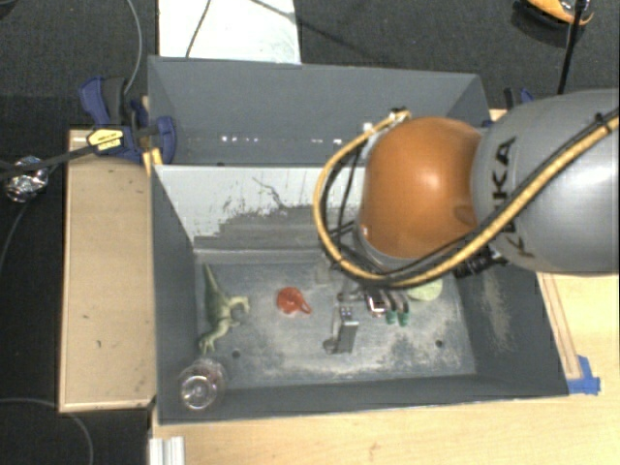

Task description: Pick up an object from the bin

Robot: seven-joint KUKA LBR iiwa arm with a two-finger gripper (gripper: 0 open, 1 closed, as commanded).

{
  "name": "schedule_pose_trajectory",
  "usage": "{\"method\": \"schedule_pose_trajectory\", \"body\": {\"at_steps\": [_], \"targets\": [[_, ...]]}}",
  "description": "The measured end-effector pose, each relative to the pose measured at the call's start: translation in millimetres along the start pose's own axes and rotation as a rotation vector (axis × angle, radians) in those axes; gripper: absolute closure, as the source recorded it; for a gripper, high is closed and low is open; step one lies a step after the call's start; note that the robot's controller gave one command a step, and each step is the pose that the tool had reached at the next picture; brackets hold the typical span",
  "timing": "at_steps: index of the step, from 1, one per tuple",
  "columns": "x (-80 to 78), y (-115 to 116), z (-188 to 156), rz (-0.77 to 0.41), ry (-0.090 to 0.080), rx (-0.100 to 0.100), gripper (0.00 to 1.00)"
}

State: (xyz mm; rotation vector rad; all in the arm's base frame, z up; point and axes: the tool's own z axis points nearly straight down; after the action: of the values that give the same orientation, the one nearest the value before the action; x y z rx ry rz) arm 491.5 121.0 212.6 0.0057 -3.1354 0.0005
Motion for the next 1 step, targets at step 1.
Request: {"method": "schedule_pose_trajectory", "body": {"at_steps": [1], "targets": [[-1.8,-0.8,-4.3,0.004,-0.009,-0.001,0.0]]}}
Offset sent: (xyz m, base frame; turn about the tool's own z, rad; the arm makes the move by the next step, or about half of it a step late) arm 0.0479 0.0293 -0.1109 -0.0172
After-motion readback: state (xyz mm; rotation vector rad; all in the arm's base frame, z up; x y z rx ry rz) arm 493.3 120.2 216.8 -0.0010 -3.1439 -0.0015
